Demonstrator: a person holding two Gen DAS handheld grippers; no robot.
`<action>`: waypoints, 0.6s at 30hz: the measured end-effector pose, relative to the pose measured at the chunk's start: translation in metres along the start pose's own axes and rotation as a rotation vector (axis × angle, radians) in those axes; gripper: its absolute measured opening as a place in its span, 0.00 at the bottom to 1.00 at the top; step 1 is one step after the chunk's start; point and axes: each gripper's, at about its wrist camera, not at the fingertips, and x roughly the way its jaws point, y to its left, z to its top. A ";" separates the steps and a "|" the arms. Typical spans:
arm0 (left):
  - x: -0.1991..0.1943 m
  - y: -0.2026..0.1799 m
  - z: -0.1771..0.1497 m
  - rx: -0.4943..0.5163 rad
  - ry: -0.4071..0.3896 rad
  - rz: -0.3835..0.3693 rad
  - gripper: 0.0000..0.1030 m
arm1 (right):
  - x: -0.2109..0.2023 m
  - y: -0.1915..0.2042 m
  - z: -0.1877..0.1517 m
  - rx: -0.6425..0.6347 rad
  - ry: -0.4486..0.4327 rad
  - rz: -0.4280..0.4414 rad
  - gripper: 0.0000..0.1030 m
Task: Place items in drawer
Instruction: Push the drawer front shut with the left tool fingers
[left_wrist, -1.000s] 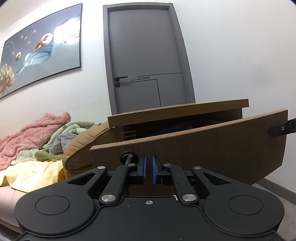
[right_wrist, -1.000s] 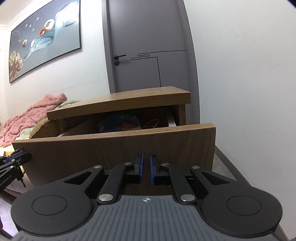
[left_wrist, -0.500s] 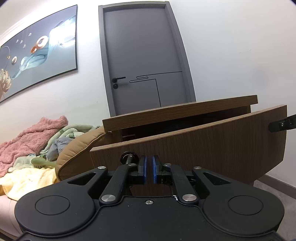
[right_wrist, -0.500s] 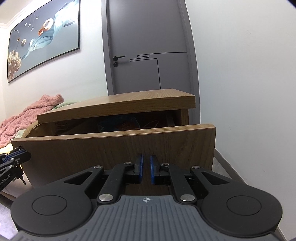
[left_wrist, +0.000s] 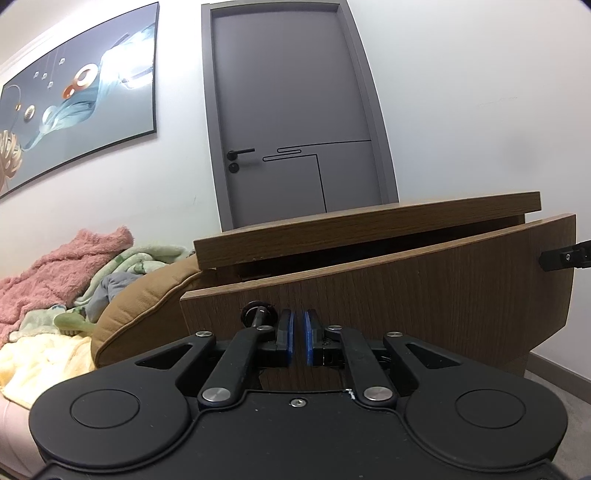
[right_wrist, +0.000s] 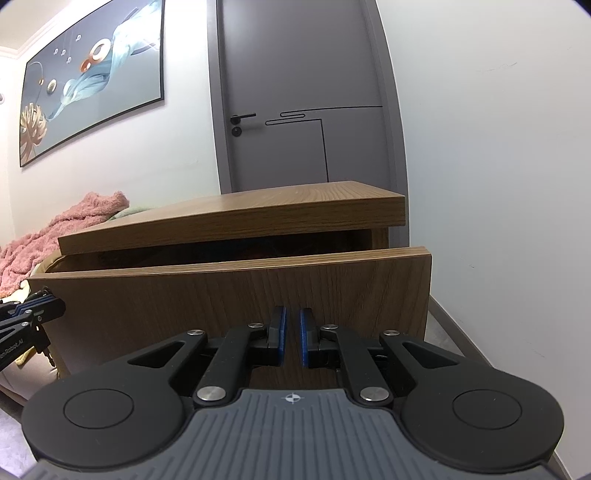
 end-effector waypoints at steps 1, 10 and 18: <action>0.003 0.000 0.000 0.001 -0.002 0.000 0.09 | 0.003 -0.002 0.000 0.005 0.003 0.001 0.09; 0.028 0.005 -0.004 -0.014 0.033 0.003 0.10 | 0.022 -0.011 0.003 0.046 0.008 0.011 0.09; 0.046 0.011 0.002 -0.064 0.068 0.000 0.10 | 0.032 -0.018 0.005 0.075 -0.003 0.009 0.09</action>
